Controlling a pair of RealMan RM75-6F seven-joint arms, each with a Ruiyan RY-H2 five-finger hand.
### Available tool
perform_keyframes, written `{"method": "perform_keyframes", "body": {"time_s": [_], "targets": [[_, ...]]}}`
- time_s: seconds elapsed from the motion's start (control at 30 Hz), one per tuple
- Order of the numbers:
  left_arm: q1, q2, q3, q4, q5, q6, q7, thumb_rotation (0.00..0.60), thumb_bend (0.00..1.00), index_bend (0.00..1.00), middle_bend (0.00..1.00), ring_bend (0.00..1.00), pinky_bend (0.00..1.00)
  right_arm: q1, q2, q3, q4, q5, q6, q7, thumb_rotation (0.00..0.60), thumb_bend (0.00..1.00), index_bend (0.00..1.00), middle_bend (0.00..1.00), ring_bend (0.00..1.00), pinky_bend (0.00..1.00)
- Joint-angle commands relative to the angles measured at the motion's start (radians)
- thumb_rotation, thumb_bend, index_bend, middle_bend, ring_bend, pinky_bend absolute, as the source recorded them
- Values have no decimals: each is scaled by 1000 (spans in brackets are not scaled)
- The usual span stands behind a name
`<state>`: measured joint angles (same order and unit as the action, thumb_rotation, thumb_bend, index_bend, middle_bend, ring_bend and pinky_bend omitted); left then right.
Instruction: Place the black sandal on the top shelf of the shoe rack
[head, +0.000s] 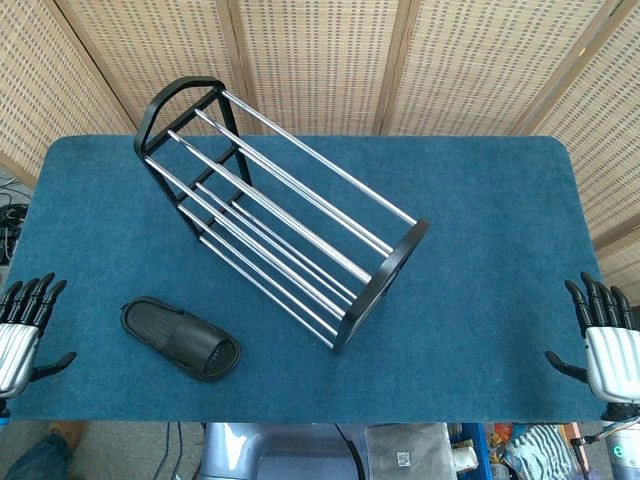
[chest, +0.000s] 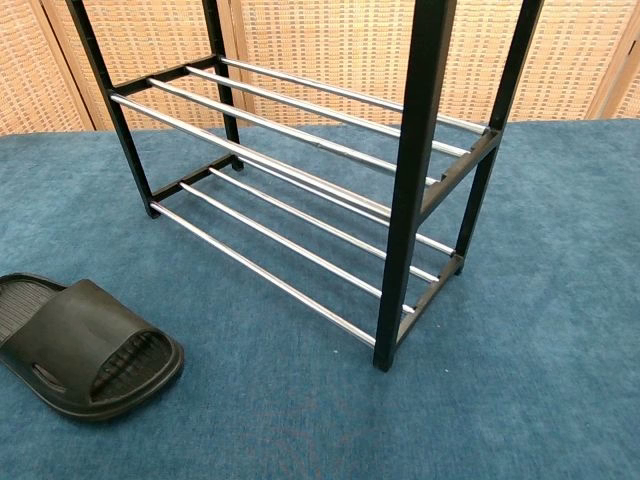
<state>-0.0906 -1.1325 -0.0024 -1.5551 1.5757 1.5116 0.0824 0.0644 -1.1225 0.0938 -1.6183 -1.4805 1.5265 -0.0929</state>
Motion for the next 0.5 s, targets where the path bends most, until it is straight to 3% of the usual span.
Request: {"method": "perform_keyframes", "body": {"time_s": [0.03,0.27,0.5], "targets": [[0,1,-1,-5,-1,0,6,600,116,0,0,0,0,0,1,0,0,2,-3,3,600,0,0,0,0,0],[-24,-1,3,4,-1,-48,12,600,116,0,0,0,0,-1,7,4,-1,13,-6,12,600,0,0,0,0,0],[-192,-32,18,120,48,-312,9,600,116,0,0,0,0,9,5,14,-3,44,-33,15,600,0,0,0,0,0]]}}
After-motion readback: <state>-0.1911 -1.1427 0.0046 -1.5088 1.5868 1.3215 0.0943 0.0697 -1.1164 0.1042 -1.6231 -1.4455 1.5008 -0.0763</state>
